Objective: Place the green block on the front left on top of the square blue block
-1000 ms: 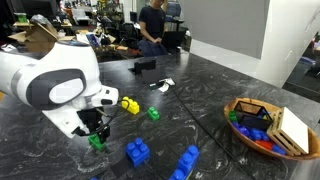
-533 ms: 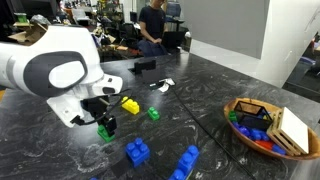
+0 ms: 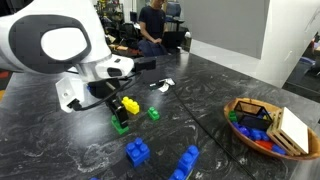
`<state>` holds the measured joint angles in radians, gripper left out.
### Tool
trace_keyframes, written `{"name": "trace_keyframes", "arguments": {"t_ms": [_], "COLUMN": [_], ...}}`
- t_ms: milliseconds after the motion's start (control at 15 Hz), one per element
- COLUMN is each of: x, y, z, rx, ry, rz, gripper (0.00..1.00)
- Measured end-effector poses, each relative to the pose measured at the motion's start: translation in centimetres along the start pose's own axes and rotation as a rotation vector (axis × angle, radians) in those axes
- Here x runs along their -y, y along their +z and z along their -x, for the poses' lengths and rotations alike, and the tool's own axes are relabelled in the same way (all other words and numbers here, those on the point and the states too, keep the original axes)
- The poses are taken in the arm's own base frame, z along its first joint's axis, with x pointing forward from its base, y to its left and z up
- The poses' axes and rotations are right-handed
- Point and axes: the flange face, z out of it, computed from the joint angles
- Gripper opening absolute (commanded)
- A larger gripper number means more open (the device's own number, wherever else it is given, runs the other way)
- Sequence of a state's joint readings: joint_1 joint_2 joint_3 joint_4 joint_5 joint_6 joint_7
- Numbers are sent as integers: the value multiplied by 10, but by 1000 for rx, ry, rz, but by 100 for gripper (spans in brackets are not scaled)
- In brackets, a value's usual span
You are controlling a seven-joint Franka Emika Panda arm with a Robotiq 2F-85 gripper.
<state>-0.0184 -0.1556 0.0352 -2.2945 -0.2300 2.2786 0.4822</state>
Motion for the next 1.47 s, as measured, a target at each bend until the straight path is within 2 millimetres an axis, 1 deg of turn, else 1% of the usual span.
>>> {"name": "trace_keyframes", "arguments": {"t_ms": [133, 267, 533, 733, 1000, 1467], "x": [-22, -38, -54, -58, -55, -54], "y": [8, 15, 24, 36, 56, 58], "z": [-4, -6, -3, 1, 2, 0], "rx": [27, 53, 84, 109, 130, 122], "ry": [73, 119, 159, 175, 176, 154], "rz": [16, 23, 22, 17, 11, 6], "gripper": [39, 39, 39, 39, 39, 39]}}
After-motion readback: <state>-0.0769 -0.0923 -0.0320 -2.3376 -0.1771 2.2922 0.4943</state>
